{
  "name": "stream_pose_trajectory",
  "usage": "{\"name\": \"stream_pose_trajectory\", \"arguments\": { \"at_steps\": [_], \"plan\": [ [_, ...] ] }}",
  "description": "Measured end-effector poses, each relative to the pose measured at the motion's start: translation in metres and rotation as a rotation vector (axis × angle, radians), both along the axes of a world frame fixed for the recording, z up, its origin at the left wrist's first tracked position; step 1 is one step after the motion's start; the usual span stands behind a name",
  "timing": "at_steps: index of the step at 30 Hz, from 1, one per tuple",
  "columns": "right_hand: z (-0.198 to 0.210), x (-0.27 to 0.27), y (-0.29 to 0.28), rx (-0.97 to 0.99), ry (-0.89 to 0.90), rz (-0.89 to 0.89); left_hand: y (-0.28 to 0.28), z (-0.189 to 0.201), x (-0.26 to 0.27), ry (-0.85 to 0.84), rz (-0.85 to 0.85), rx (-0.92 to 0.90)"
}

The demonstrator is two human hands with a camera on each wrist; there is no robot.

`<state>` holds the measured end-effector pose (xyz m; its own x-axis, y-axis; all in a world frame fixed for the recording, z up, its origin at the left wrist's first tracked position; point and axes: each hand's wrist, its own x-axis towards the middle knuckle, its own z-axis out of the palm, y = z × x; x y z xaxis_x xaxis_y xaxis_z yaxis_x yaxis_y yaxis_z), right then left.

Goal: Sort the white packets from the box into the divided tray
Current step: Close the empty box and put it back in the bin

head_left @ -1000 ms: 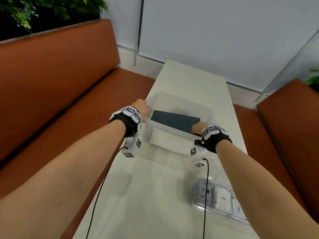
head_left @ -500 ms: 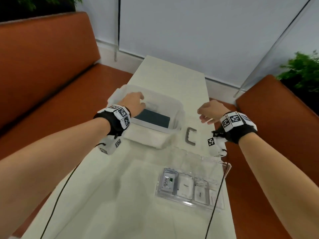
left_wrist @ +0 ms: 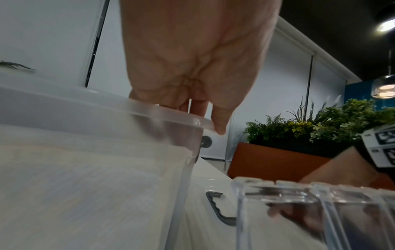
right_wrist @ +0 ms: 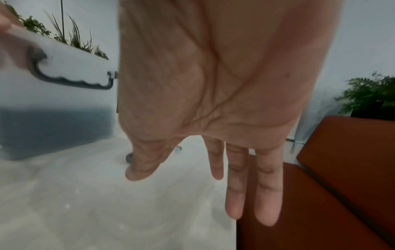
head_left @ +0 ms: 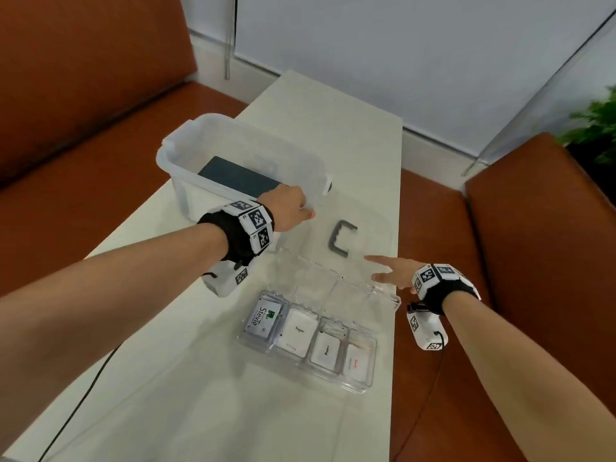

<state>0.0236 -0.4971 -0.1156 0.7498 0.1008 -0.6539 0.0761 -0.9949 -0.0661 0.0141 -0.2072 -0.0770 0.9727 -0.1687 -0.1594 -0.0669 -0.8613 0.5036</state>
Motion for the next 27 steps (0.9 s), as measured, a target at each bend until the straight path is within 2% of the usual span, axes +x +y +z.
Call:
{"name": "stream_pose_trajectory", "arguments": {
  "at_steps": [3,7,10,14,17,19,21,24,27],
  "plan": [
    [-0.025,-0.003,-0.006,-0.005,-0.007,0.042,-0.002,0.002,-0.001,-0.007,0.016,0.019],
    [-0.045,-0.005,-0.007,0.085,-0.157,-0.084,-0.007,0.003,-0.002,-0.03,0.035,0.035],
    [-0.054,-0.005,-0.006,0.049,-0.209,-0.161,-0.009,0.003,-0.002,-0.049,0.036,0.042],
    [-0.06,-0.007,-0.006,0.087,-0.227,-0.352,-0.008,0.003,-0.005,-0.042,0.022,0.034],
    [-0.064,-0.011,-0.015,0.166,-0.296,-0.6,-0.008,0.006,-0.005,-0.049,0.022,0.042],
    [-0.066,-0.014,-0.02,0.171,-0.256,-0.707,-0.008,0.006,-0.006,-0.053,0.024,0.051],
    [-0.067,-0.017,-0.024,0.156,-0.189,-0.716,-0.008,0.006,-0.005,-0.048,0.02,0.057],
    [-0.067,-0.019,-0.03,0.159,-0.233,-0.73,-0.008,0.006,-0.004,-0.045,0.016,0.054],
    [-0.064,-0.019,-0.04,0.32,-0.208,-0.834,-0.007,0.006,-0.004,-0.035,0.023,0.05]
  ]
}}
